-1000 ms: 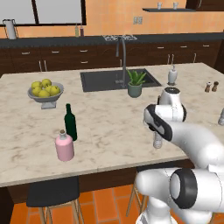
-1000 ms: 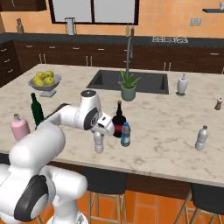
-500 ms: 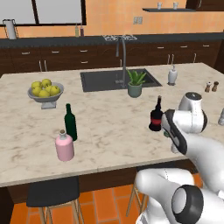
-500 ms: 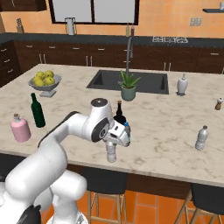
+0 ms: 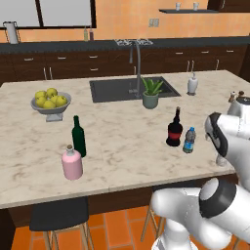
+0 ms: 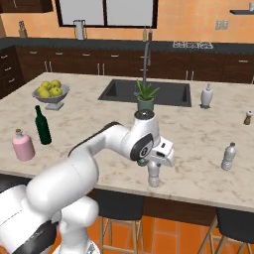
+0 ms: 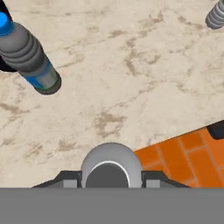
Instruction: Move the plastic bottles in the middle to the plastics group, and the glass bottles in the middle to the glass group.
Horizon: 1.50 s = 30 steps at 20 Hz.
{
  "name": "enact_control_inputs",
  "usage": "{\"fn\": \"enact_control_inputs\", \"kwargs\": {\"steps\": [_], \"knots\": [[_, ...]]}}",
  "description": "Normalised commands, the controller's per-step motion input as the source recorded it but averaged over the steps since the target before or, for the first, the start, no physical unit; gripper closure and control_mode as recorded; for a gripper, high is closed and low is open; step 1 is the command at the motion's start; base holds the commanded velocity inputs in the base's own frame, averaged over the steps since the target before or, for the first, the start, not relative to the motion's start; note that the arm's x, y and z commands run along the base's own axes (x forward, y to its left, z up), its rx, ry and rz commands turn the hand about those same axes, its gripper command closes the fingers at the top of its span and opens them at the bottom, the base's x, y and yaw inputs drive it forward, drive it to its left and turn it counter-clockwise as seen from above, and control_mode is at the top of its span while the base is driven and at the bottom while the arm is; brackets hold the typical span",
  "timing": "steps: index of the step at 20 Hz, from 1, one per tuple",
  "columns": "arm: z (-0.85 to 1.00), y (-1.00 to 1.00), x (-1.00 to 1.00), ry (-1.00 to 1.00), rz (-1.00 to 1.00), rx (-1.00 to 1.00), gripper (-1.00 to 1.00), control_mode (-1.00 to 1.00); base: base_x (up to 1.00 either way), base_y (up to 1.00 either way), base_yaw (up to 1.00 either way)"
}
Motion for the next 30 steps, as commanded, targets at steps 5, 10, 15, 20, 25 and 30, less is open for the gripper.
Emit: {"fn": "enact_control_inputs", "kwargs": {"steps": [5, 10, 15, 20, 25, 30], "knots": [[0.1, -1.0, 0.09, 0.06, 0.0, 0.0, 1.0, -1.0, 0.0, 0.0, 0.0], [0.03, -0.98, 0.18, 0.0, 0.0, 0.0, 1.0, -1.0, 0.0, 0.0, 0.0], [0.1, -0.56, 0.35, -0.08, 0.02, 0.03, 1.0, -1.0, 0.0, 0.0, 0.0], [0.0, -0.06, 0.25, -0.01, 0.04, 0.0, 1.0, -1.0, 0.0, 0.0, 0.0], [0.0, 0.0, 0.32, 0.0, 0.01, -0.01, 1.0, -1.0, 0.0, 0.0, 0.0], [-0.08, 0.0, 0.47, -0.08, 0.01, 0.0, 1.0, -1.0, 0.0, 0.0, 0.0]]}}
